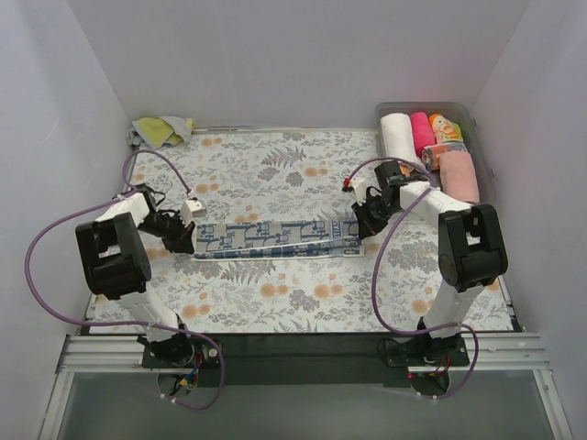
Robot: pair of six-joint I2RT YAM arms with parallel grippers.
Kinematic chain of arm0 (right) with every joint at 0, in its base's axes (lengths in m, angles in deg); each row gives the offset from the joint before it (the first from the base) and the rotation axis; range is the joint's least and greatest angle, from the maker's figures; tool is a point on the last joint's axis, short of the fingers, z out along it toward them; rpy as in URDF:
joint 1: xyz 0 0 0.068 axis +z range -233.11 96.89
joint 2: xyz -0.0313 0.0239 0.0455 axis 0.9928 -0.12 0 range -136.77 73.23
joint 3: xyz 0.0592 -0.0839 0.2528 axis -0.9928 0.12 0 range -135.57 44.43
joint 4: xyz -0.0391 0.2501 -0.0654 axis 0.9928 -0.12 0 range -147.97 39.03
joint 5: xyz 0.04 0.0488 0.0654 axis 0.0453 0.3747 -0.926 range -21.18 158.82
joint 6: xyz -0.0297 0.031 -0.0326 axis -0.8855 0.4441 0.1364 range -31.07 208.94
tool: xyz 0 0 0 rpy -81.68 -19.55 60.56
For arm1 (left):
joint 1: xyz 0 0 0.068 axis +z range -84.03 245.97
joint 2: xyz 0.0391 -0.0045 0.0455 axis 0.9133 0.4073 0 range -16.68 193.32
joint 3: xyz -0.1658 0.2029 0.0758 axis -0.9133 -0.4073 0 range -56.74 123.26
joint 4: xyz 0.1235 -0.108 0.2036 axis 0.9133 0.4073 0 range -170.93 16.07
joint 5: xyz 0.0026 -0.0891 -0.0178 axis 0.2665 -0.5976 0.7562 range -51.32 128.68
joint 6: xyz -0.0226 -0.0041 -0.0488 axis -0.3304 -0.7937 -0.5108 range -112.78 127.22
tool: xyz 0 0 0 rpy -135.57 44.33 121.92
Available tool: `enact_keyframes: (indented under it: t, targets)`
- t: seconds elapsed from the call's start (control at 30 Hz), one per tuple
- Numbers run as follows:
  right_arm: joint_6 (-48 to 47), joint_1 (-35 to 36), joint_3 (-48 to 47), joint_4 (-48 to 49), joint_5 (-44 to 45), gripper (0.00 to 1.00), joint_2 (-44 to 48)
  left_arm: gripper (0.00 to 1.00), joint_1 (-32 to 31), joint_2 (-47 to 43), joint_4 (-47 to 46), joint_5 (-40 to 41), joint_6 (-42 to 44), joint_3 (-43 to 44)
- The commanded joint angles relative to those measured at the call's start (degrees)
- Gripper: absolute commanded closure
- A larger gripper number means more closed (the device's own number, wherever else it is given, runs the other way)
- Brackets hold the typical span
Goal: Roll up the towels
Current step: Fold the towel
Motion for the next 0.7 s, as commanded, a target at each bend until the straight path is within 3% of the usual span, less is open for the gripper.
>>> enact_keyframes:
  t: [0.0,0.27,0.67]
  targets:
    - [-0.8,0.1,-0.9,0.9,1.3,0.99,0.1,1.0,0.3,-0.3,-1.9,0.1,-0.9,2.8]
    - [-0.7,0.1,-4.9,-1.1,0.3,0.99,2.9,1.0,0.3,-1.2,2.1,-1.9,0.0,7.2]
    - [-3.1,2.8,2.1,-1.5,-0.4,0.99,4.7,1.0,0.2,-0.2,0.2,-1.6,-0.9,6.0]
